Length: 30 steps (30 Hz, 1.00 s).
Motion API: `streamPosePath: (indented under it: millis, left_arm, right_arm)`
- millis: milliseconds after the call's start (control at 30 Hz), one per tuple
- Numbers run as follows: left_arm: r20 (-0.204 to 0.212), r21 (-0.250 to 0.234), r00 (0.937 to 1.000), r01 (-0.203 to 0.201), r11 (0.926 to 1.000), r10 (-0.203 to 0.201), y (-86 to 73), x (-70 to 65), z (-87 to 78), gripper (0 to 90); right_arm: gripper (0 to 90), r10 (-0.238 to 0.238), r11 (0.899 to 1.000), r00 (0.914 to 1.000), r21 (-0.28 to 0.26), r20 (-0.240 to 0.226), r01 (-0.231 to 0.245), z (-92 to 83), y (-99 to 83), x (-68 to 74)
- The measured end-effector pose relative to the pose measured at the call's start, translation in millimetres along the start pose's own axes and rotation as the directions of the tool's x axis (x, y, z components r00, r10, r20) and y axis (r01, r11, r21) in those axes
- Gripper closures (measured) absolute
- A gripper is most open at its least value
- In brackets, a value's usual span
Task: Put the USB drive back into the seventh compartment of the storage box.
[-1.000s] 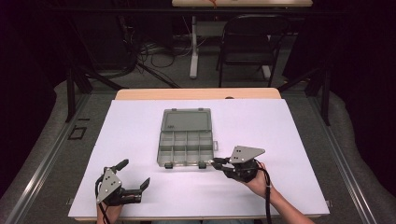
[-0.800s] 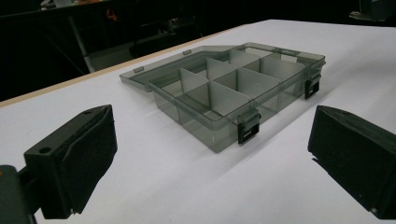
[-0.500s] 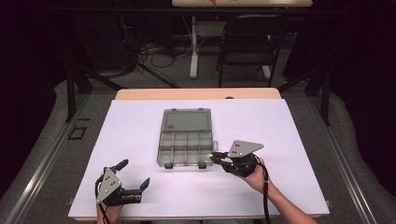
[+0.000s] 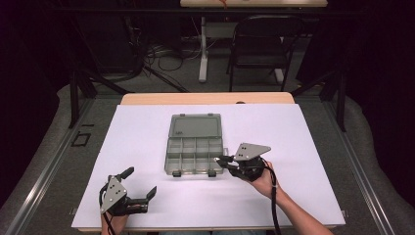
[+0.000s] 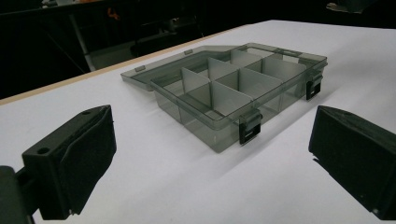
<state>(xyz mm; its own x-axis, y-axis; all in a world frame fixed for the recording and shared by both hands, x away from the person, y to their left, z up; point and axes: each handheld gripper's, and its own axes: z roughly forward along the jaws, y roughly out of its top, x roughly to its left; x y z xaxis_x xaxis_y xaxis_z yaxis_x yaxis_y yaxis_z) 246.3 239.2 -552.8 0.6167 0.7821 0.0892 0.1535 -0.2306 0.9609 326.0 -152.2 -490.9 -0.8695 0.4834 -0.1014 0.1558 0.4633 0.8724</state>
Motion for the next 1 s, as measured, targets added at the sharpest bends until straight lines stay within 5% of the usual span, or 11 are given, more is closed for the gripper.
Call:
streamPosePath:
  millis: [1000]
  left_arm:
    - [-0.004,0.006,1.0,0.002,1.0,-0.002,0.5,1.3,0.4,0.4]
  right_arm:
    - [79.4,-0.006,1.0,0.9996,0.028,0.026,0.005,30.2,19.2,-0.2]
